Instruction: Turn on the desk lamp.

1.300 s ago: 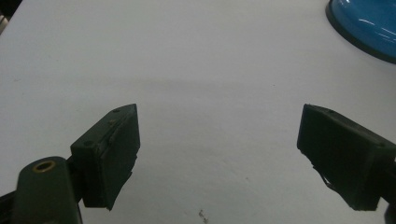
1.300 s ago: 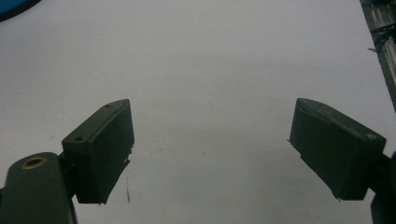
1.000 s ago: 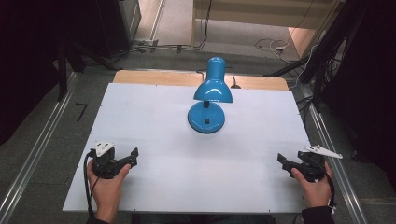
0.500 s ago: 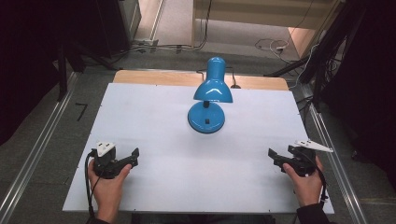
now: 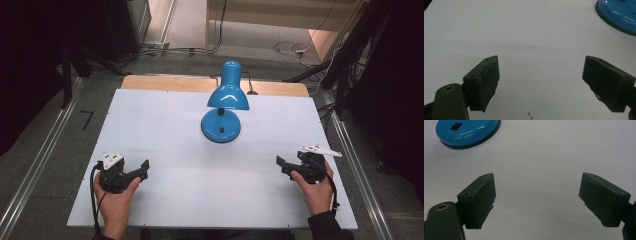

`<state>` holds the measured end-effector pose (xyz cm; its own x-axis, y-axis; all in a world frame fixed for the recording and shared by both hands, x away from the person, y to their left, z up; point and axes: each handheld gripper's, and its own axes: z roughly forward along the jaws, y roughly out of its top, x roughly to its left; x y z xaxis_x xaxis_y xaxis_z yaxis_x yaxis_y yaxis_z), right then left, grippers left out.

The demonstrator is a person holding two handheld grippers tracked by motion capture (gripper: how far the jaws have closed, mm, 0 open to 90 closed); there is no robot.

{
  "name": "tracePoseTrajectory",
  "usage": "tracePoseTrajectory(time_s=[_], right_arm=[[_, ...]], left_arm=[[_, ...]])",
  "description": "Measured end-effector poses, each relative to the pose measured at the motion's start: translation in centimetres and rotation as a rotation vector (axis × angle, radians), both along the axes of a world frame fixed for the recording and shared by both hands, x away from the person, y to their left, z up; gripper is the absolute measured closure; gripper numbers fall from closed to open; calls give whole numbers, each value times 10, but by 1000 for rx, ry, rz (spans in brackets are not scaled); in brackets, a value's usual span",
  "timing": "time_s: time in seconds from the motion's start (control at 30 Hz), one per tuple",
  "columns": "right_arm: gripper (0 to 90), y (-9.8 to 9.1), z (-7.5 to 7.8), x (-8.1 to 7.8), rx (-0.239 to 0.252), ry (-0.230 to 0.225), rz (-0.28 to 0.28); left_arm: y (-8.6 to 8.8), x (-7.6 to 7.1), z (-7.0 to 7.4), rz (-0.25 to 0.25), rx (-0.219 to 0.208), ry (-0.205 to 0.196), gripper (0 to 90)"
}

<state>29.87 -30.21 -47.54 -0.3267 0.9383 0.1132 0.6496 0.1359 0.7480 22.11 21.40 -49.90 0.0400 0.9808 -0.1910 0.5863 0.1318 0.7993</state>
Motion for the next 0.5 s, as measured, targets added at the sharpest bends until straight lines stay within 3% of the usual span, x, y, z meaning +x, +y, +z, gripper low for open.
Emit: tracePoseTrajectory(time_s=[0.5], right_arm=[[128,22,1,13,13,6,38]], left_arm=[[2,-2,1,4,-1,-3,148]])
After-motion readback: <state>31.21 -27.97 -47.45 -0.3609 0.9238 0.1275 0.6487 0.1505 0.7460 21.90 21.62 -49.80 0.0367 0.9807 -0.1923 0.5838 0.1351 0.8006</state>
